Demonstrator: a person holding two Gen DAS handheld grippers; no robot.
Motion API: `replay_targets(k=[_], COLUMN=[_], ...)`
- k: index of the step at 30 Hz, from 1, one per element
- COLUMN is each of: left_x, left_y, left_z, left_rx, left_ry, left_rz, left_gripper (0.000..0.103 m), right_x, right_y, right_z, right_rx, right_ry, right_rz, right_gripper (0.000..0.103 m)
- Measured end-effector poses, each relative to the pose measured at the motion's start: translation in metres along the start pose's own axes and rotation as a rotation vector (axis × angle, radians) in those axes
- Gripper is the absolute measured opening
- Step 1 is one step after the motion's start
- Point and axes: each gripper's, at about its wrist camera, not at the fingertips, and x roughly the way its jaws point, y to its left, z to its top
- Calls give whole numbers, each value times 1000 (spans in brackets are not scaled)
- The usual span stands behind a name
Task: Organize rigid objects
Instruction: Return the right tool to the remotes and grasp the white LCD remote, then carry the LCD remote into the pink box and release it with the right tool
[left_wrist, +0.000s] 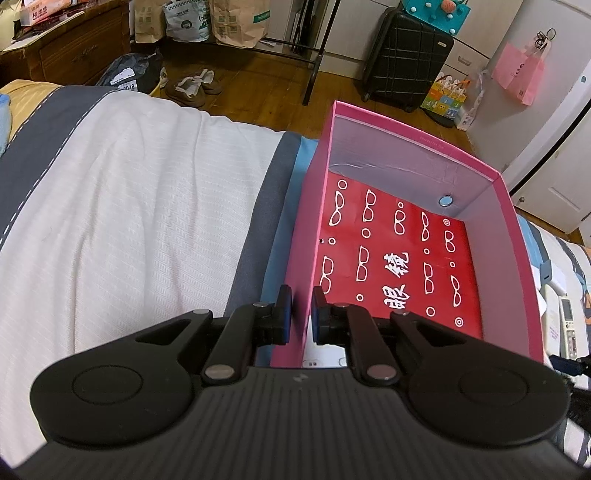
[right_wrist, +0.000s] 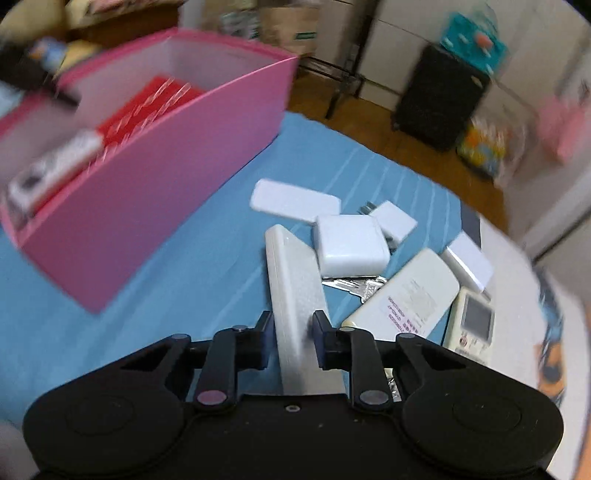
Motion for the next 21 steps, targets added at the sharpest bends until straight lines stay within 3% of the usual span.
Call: replay_targets(k=[5,6,9,15,16,18,20,21], left_x=[0,0,0,0,0,0,-1,-1], left_y=[0,0,0,-1,-1,-1,-1,-1], left_z=[0,0,0,0,0,0,0,0], left_rx=[-2,-1,-1,-2,-3,-2,1,3], left_ry=[-5,-5,-6,-6,-1,5,6,6], left_rz=[-6,-5,-5,3,2,1,1,2], left_gripper=[10,10,10,9,9,9,9,9], right_x=[3,6,10,16,19,29,40,44], right_y=[-41,-43,-40,-42,-45,-51,-50,-49], right_z=[-2,-5,-8,-3,-1,0,-3,-4], right_rx=[356,377,333,334,341,384,404,396], right_ry=[46,56,52,47,45,66,91,91], right_rz=[286,298,220,245,269,315,302,291], right_gripper=[19,18,21,25,28,44,44,35])
